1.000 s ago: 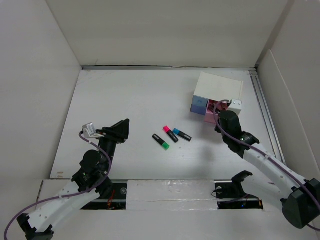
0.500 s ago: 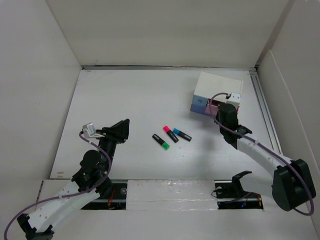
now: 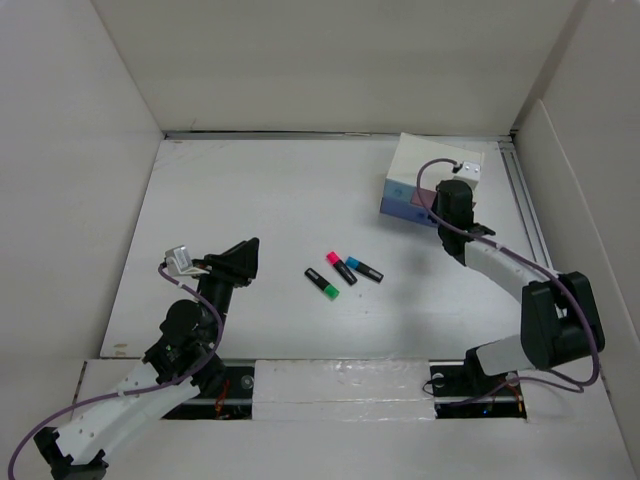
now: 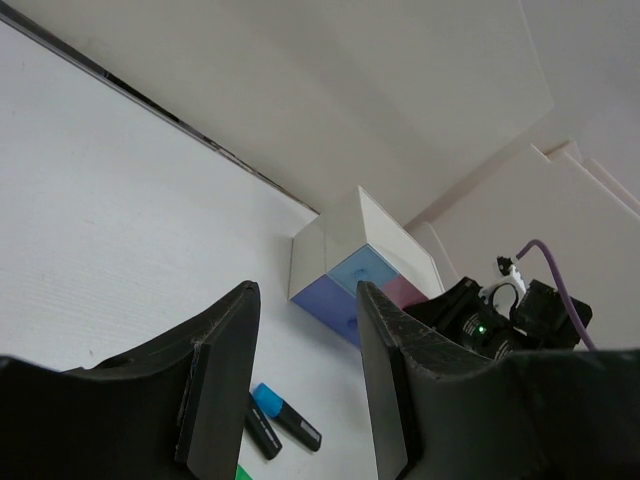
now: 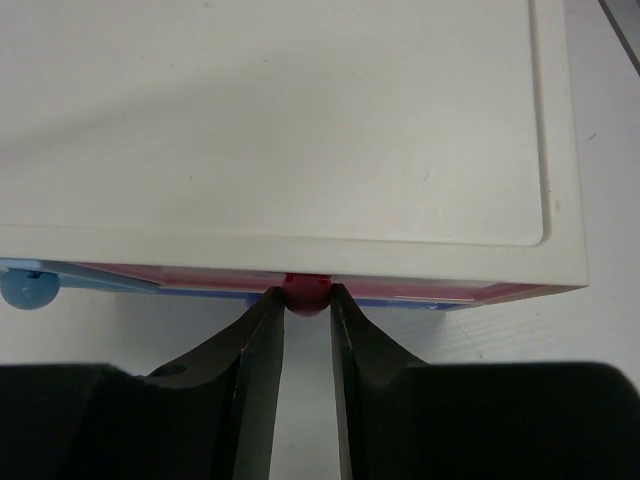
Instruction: Organize the desk
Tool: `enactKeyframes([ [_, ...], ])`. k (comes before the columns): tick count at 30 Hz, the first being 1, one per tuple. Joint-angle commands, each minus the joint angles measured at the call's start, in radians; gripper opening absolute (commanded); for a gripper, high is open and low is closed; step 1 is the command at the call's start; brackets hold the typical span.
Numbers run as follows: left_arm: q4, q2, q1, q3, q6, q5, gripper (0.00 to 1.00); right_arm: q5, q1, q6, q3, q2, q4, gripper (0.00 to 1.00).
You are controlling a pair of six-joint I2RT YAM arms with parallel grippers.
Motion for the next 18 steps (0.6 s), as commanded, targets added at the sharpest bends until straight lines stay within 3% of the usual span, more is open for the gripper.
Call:
enactKeyframes([
  [1, 0.045, 0.014, -0.005, 0.022, 0.015, -0.009, 0.4, -0.055, -0.037, 0.016, 0.07, 0.046, 0.057, 0.29],
  [4, 0.05, 0.023, -0.005, 0.023, 0.017, -0.01, 0.4, -0.064, -0.047, 0.006, 0.085, 0.057, 0.048, 0.4],
  [10, 0.054, 0.038, -0.005, 0.024, 0.018, -0.012, 0.4, -0.084, 0.023, 0.001, -0.022, -0.107, 0.027, 0.59],
  [14, 0.064, 0.049, -0.005, 0.02, 0.017, -0.007, 0.4, -0.126, 0.057, 0.079, -0.154, -0.129, 0.068, 0.61],
  [18, 0.068, 0.06, -0.005, 0.019, 0.017, -0.004, 0.4, -0.138, 0.057, 0.163, -0.162, -0.023, 0.134, 0.52],
])
